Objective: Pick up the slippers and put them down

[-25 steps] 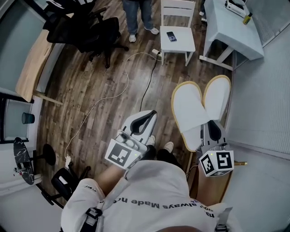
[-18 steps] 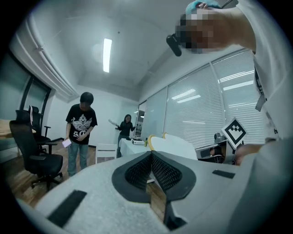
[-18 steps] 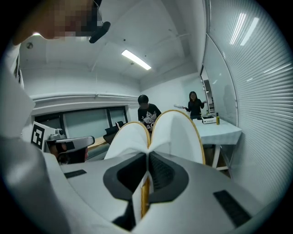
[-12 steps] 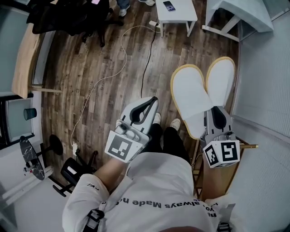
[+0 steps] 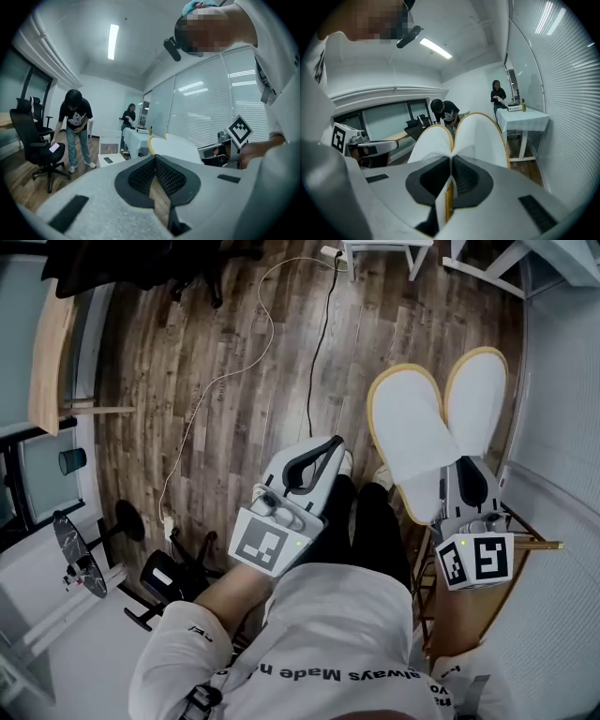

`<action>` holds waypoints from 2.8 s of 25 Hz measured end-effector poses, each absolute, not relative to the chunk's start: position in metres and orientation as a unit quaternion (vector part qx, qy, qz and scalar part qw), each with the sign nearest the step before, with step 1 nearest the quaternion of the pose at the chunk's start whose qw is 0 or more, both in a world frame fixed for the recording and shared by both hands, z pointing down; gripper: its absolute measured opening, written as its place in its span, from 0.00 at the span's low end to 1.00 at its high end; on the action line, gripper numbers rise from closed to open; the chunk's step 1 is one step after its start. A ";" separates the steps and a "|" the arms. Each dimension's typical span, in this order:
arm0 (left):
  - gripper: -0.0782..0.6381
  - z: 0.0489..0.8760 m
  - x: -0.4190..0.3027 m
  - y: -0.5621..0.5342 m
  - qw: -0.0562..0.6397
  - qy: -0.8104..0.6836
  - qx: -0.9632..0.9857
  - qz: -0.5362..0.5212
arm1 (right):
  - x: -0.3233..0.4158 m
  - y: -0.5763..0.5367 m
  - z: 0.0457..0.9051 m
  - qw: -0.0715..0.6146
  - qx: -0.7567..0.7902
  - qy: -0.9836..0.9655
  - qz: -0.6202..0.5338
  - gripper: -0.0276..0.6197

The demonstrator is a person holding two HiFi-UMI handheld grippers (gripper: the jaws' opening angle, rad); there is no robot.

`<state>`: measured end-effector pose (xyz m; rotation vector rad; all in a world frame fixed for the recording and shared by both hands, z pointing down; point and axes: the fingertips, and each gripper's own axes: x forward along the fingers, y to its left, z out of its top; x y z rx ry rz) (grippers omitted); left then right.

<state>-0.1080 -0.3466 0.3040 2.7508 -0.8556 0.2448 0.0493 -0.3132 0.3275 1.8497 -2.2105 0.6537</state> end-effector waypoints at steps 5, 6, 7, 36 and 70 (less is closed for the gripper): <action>0.12 0.356 -0.108 -0.355 0.130 -0.290 0.942 0.107 | 0.050 -0.325 0.372 0.094 0.621 -0.744 0.229 0.08; 0.12 0.366 -0.107 -0.357 0.134 -0.291 0.940 0.116 | 0.052 -0.327 0.379 0.096 0.620 -0.742 0.235 0.08; 0.12 0.375 -0.105 -0.359 0.141 -0.290 0.938 0.123 | 0.053 -0.328 0.386 0.100 0.619 -0.740 0.241 0.08; 0.12 0.660 -0.061 -0.356 0.125 -0.227 0.957 0.128 | 0.084 -0.330 0.683 0.154 0.625 -0.722 0.256 0.08; 0.12 1.132 -0.024 -0.406 0.089 -0.165 0.972 0.144 | 0.092 -0.367 1.160 0.175 0.556 -0.773 0.250 0.08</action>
